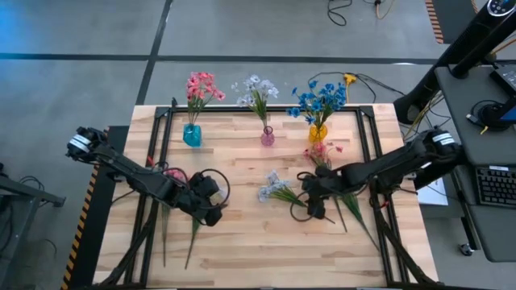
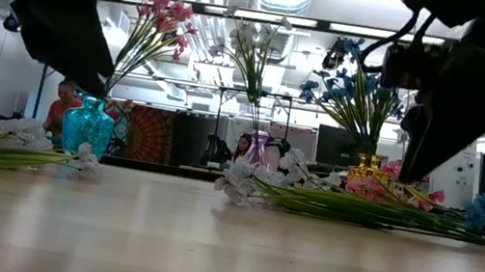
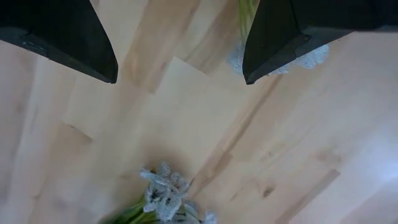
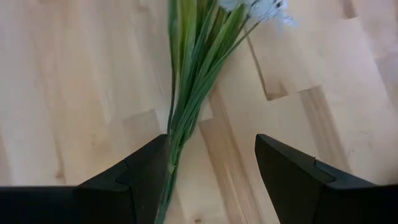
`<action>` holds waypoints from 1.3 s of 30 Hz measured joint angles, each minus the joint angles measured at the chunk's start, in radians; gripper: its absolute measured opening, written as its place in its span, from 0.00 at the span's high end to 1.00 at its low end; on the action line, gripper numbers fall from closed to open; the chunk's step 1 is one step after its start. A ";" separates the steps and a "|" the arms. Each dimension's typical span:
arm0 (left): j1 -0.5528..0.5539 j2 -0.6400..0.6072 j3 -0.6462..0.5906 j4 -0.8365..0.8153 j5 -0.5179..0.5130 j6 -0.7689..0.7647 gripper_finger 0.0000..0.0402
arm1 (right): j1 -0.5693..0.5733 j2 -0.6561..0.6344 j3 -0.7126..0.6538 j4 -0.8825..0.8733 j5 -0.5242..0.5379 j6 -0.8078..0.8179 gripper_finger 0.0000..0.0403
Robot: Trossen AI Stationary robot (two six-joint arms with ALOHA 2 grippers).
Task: Sort flowers into vase by color
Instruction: Put the right white flowers into the pink vase
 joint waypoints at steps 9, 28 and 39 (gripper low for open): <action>0.000 0.003 0.001 0.038 -0.079 0.048 0.19 | 0.053 0.135 0.007 0.097 0.050 -0.066 0.43; 0.001 0.004 0.001 0.103 -0.150 0.190 0.19 | 0.063 0.251 0.010 0.201 0.072 0.010 0.73; 0.001 0.003 0.001 0.103 -0.153 0.218 0.19 | 0.061 0.186 0.006 0.198 0.073 0.030 0.96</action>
